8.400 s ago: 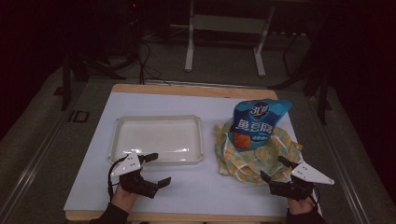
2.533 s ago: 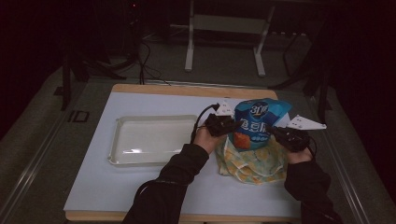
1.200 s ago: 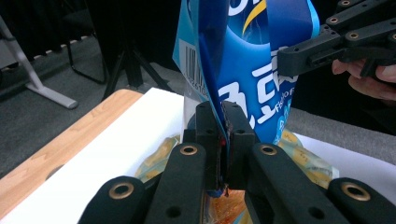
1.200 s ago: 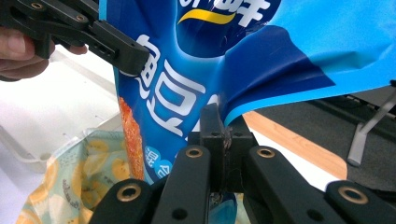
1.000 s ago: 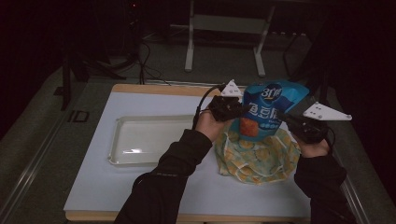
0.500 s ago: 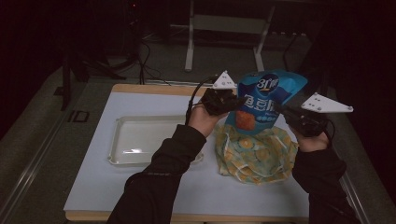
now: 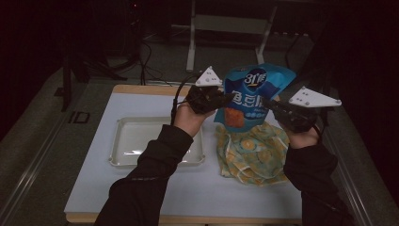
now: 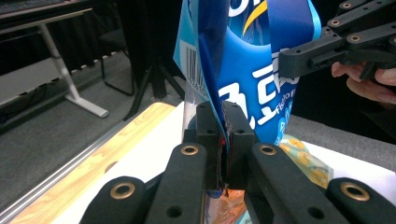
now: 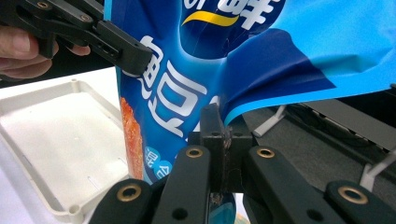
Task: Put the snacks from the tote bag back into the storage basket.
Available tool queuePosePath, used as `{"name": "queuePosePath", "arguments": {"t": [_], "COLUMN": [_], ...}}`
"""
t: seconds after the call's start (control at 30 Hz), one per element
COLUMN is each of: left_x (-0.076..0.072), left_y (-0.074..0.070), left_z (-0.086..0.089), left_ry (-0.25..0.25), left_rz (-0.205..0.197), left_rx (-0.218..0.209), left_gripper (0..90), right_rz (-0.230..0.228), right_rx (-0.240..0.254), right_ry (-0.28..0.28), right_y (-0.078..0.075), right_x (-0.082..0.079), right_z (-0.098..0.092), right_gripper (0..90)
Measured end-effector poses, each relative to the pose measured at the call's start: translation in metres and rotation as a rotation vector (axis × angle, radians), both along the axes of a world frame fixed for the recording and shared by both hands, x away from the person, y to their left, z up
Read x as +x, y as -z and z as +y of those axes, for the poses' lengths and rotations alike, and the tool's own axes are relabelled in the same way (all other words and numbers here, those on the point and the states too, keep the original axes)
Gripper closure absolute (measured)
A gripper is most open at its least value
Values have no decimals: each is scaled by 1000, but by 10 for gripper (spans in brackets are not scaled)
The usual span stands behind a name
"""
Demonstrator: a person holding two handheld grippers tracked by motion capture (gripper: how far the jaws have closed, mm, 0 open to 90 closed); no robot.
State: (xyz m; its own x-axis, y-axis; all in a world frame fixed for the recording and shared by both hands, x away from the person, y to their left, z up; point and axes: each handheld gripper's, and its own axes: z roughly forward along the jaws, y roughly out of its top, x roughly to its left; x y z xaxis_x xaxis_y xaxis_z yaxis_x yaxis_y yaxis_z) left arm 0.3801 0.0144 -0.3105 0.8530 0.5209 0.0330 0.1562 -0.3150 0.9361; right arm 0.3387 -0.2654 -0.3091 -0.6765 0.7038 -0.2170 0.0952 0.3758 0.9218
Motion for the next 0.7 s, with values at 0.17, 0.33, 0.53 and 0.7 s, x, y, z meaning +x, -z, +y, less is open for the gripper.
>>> {"name": "queuePosePath", "arguments": {"t": [0.17, 0.33, 0.53, 0.7], "left_x": [-4, -9, -13, -19], "left_y": [-1, 0, -1, -1], "left_z": [17, 34, 51, 68], "left_ry": [-23, -42, -60, -86], "left_rz": [4, 7, 13, 11], "left_rx": [-7, -6, -13, -13], "left_gripper": [887, 887, 887, 887], "right_rz": [-1, -4, -5, -11], "right_rx": [-9, -18, -28, -34], "right_ry": [-21, -47, -70, -95], "right_y": [-2, -3, -4, -5], "right_x": [2, 3, 3, 4], "right_z": [16, 33, 49, 66], "right_gripper": [898, 898, 898, 899]}}
